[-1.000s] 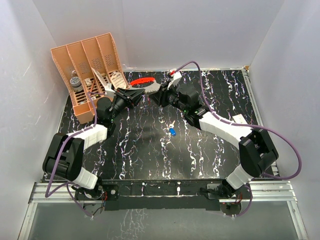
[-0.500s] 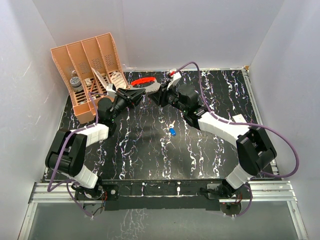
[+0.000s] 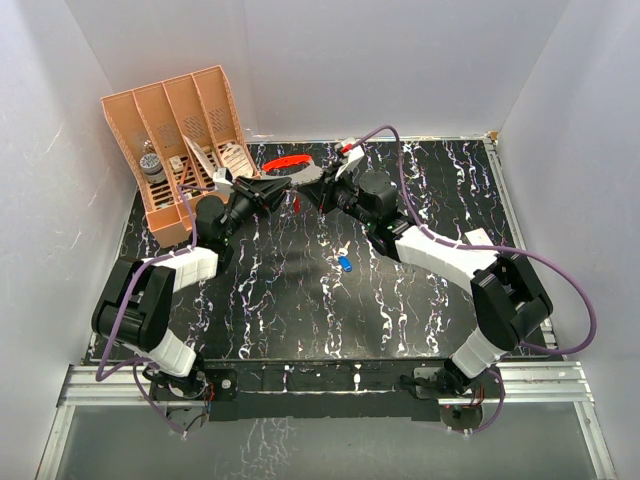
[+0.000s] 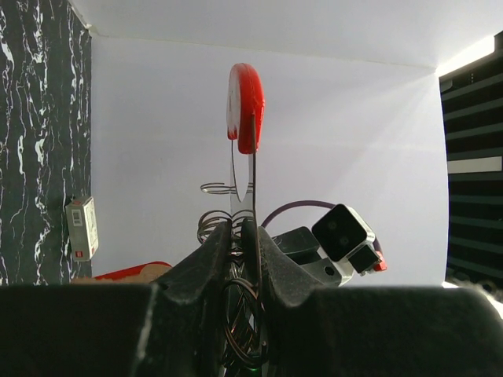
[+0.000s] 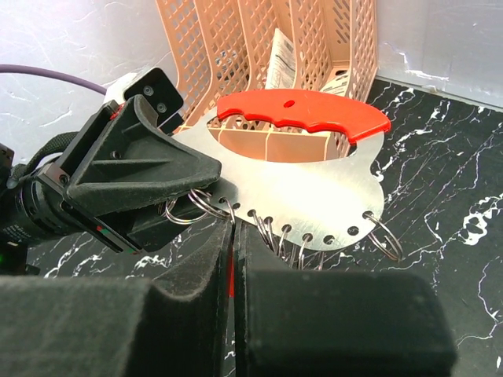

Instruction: Put the keys on the keyring

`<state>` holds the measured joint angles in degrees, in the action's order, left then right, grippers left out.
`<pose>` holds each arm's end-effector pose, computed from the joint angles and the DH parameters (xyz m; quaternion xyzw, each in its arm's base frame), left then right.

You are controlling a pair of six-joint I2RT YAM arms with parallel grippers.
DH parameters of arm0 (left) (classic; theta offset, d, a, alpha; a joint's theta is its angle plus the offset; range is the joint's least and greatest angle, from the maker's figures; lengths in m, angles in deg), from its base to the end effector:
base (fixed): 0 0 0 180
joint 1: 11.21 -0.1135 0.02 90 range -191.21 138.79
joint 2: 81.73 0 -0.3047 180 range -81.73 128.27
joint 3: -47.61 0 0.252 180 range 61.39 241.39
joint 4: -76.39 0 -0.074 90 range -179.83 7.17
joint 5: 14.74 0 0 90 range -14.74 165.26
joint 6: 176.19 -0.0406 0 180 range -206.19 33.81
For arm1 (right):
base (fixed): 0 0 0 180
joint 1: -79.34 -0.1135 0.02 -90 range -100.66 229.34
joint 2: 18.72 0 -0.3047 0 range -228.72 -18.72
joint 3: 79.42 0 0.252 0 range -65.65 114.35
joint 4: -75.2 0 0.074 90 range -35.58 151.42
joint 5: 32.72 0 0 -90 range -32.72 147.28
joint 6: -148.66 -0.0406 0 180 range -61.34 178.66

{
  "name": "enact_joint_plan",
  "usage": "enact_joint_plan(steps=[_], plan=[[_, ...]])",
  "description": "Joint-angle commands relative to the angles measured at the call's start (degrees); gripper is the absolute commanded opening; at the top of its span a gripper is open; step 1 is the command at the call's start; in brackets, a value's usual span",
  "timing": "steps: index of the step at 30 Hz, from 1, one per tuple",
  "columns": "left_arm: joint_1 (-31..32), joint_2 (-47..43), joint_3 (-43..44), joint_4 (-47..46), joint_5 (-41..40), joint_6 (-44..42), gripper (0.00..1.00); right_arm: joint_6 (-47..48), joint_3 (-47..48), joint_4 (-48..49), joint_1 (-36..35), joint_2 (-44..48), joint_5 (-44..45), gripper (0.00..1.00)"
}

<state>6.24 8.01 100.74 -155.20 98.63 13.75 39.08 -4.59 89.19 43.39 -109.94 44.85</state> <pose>0.3084 -0.1138 0.2967 -0.2723 0.5543 -0.7278 0.2983 0.3039 0.2312 0.3423 -0.1763 0.6995 0.3897 0.5725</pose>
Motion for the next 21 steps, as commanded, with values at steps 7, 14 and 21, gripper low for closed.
enact_joint_plan(steps=[7, 14, 21], plan=[[0.21, 0.65, 1.85, -1.18, 5.4, -2.51, 0.0, 6.13, 3.37, -3.77, 0.19, 4.12, 2.75, 0.0], [0.21, 0.23, 2.3, 5.53, 7.74, -8.9, 0.0, 11.53, 15.13, -20.4, 0.31, 3.64, 3.26, 0.0], [0.24, -0.13, 2.16, 10.24, 8.99, -13.46, 0.0, 13.5, 22.32, -28.1, 0.39, 2.47, 3.9, 0.0]])
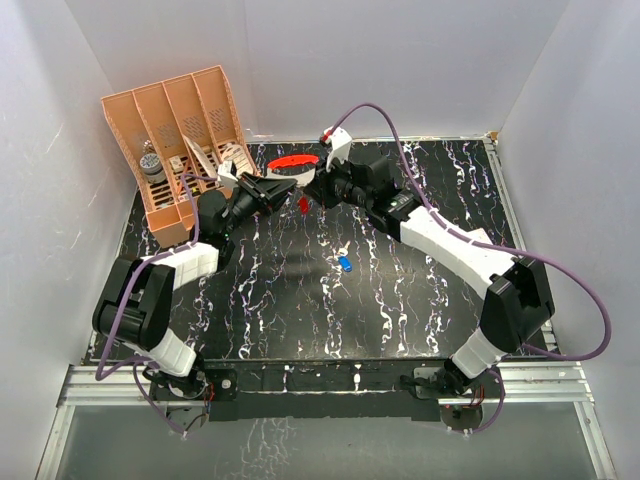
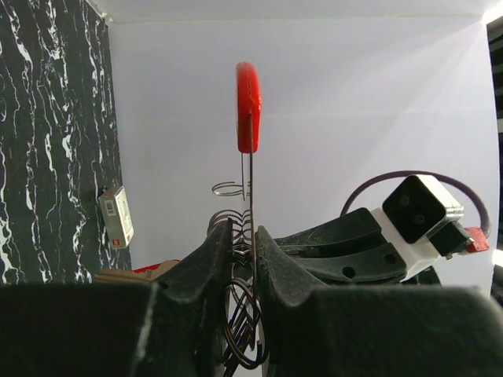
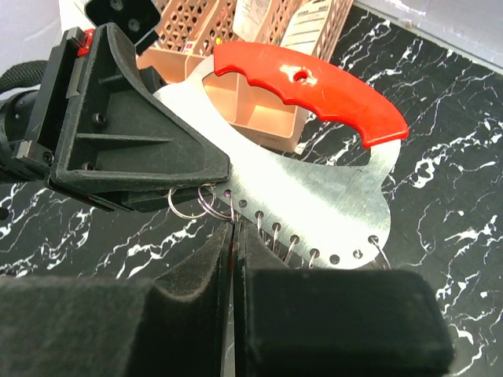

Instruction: Put the keys on the keyring

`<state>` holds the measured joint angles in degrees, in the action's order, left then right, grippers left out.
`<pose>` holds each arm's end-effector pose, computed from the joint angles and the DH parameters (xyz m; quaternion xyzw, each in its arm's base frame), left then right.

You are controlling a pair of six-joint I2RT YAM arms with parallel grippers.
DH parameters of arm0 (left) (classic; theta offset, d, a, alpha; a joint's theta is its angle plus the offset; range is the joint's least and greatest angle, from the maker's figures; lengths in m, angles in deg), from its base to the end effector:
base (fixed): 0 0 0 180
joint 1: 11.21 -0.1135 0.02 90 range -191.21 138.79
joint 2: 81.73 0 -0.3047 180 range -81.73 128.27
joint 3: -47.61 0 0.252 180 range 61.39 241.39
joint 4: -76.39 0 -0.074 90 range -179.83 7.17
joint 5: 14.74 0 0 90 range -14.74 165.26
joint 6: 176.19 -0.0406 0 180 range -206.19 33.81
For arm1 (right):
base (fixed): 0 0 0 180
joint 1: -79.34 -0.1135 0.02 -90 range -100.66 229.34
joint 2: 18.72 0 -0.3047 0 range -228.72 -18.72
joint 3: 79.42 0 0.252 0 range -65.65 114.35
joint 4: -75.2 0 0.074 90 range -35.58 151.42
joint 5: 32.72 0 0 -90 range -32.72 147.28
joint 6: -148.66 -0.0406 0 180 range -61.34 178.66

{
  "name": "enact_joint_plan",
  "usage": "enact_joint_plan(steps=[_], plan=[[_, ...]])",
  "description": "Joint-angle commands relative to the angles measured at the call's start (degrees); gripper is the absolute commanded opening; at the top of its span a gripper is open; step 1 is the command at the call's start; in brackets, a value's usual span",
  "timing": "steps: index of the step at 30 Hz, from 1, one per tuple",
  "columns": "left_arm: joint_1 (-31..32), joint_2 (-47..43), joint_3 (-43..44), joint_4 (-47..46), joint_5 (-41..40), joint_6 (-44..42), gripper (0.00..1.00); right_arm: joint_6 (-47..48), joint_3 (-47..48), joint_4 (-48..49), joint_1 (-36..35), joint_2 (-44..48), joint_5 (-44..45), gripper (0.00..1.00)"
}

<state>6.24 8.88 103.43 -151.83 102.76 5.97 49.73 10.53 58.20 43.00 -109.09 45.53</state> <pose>0.3161 -0.1190 0.3000 -0.2169 0.5916 -0.7079 0.3191 0.3032 0.2333 0.3823 -0.2488 0.7646 0.3027 0.5117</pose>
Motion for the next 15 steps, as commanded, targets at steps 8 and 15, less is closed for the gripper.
enact_joint_plan(steps=[8, 15], plan=[[0.21, -0.36, -1.0, 7.62, 5.27, -6.59, 0.0, 2.89, 10.65, 0.79, 0.8, 0.85, 3.37, 0.0], [0.21, 0.34, -2.07, 1.79, 2.78, -3.63, 0.0, 2.49, 12.32, -1.93, 0.74, 0.31, 3.13, 0.0]])
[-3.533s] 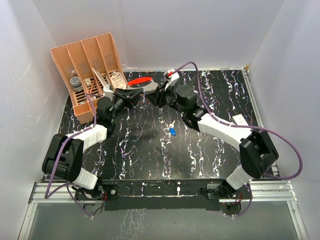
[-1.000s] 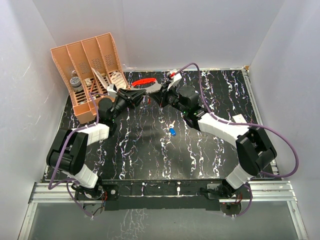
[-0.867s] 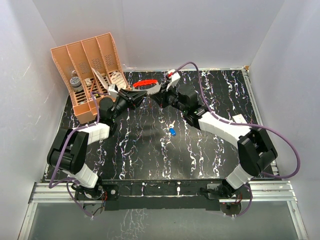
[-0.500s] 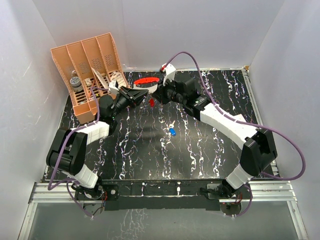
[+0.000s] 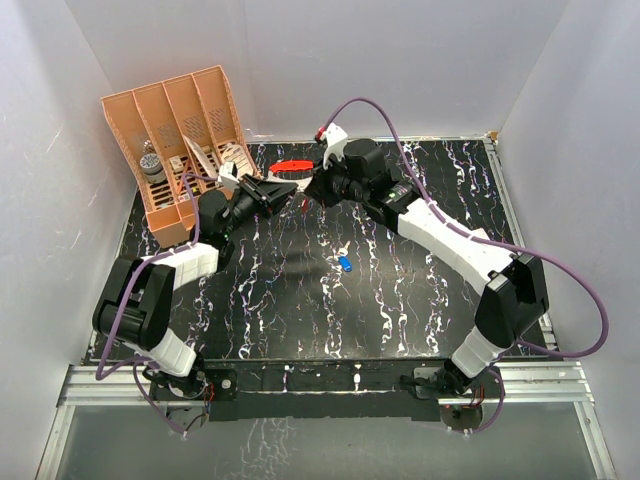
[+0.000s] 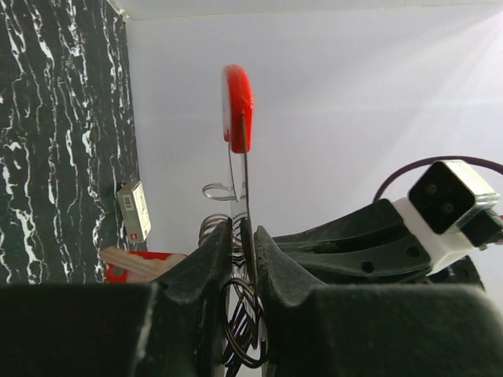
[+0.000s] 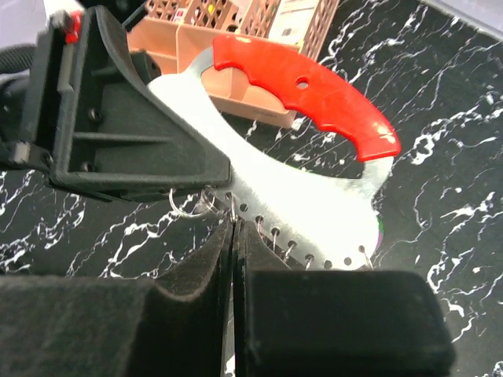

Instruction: Put the keys on the keyring

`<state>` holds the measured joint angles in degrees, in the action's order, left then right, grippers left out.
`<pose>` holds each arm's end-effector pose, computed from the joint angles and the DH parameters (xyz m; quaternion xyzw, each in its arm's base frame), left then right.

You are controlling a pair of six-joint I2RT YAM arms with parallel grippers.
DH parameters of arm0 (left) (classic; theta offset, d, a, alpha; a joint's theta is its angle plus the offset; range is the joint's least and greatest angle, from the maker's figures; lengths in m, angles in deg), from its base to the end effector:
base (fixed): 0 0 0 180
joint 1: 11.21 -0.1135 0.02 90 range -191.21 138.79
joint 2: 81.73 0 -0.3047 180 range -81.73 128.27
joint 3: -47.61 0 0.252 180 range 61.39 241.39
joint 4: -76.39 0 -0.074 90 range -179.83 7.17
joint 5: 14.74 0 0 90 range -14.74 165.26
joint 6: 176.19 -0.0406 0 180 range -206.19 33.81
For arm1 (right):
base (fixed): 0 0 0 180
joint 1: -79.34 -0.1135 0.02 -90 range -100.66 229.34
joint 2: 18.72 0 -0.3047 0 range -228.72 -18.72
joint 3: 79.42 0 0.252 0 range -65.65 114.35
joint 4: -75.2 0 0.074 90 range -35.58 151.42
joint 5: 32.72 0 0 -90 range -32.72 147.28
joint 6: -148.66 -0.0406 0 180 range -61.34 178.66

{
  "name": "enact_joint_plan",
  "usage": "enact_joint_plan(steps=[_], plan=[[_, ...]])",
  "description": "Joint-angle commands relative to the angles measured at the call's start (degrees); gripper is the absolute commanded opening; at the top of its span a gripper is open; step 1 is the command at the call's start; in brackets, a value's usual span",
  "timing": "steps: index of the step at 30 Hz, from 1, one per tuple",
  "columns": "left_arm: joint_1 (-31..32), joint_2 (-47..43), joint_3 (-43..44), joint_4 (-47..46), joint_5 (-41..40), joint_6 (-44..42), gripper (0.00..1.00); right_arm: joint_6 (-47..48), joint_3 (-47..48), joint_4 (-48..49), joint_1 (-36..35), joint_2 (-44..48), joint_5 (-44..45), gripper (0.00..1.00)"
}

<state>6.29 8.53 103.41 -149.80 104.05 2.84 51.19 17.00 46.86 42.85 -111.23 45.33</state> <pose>0.3150 -0.1198 0.2979 -0.2008 0.6088 -0.6960 0.3236 0.3072 0.2377 0.3881 -0.2641 0.7953 0.2827 0.4666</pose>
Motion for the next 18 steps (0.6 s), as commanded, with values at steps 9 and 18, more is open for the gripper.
enact_joint_plan(steps=[9, 18], plan=[[0.17, 3.48, 0.21, -6.58, 1.87, 3.72, 0.0, -0.67, 3.67, 9.97, 0.95, 2.34, 2.75, 0.0], [0.17, 2.47, -0.38, -5.91, 1.7, 3.61, 0.0, -1.21, 2.41, 10.56, 0.9, 2.92, 1.78, 0.03]])
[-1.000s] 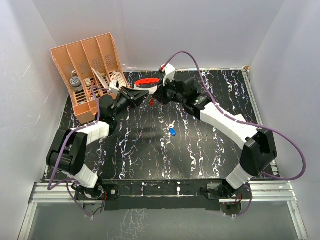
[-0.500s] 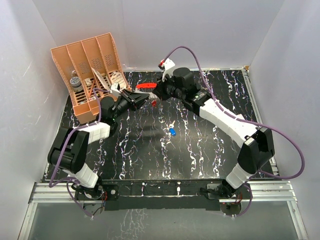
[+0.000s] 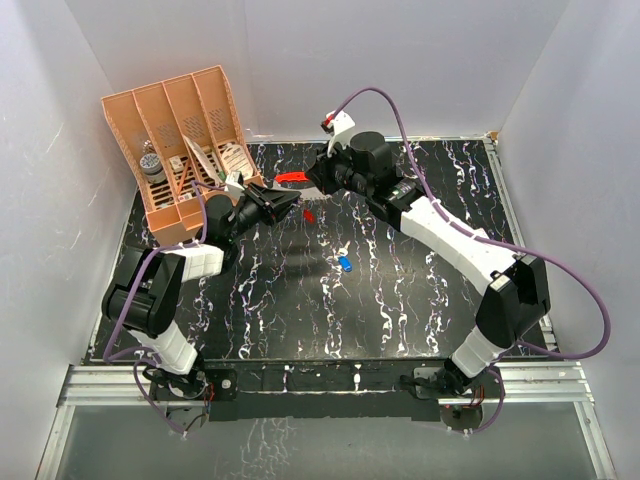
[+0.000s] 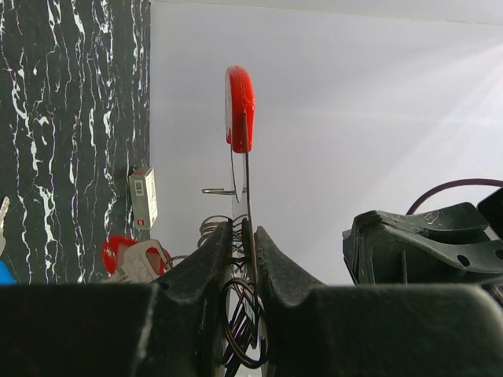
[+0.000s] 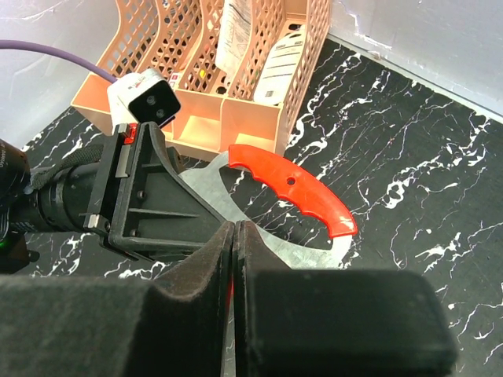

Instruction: Put the keys on the keyring

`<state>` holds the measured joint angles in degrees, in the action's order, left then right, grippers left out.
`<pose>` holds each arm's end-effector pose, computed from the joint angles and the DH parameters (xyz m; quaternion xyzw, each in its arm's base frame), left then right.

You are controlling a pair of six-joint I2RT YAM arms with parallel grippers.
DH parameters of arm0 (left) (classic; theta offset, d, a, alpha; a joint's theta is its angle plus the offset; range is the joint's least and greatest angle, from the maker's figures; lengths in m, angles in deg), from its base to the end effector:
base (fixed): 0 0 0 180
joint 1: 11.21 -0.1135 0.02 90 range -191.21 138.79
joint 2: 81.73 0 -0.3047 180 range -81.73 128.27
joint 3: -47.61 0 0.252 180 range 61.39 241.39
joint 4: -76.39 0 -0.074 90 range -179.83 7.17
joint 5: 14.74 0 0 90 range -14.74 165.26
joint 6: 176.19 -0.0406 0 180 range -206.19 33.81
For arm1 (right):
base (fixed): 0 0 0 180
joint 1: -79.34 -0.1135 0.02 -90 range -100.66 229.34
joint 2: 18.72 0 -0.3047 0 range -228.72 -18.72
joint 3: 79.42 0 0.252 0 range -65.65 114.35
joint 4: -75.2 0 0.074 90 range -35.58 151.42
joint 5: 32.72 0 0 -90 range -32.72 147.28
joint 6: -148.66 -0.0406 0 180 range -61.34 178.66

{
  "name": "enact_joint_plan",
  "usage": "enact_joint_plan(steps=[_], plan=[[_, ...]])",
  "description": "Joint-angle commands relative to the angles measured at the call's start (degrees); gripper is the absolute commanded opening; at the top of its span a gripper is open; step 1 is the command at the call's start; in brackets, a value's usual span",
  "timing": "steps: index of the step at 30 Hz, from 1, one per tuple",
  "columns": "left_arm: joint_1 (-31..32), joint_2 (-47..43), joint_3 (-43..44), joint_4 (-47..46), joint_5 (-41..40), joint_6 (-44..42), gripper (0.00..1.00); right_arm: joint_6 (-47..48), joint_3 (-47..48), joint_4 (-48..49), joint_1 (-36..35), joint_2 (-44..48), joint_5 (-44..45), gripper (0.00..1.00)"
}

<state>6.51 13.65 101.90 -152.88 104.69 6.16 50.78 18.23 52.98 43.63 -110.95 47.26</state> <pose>0.3242 -0.1245 0.2668 -0.2313 0.6201 -0.6943 0.2826 0.3140 0.2344 0.4088 -0.2429 0.7638 0.2856 0.5255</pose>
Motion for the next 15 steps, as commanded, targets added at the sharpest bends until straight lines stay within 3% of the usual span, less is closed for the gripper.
enact_joint_plan(steps=[1, 4, 15], plan=[[-0.05, -2.73, 1.11, -2.74, 1.0, 0.42, 0.0, -0.89, 0.13, 5.04, 0.11, 3.11, -0.46, 0.07], [-0.05, -3.41, 1.26, -1.53, 0.58, 0.16, 0.0, -1.3, -3.43, 7.2, 0.11, 4.96, -0.33, 0.21], [-0.05, -3.67, 2.57, -0.6, 0.02, 0.39, 0.0, -2.16, -14.28, 11.7, -0.77, 9.06, -2.41, 0.22]])
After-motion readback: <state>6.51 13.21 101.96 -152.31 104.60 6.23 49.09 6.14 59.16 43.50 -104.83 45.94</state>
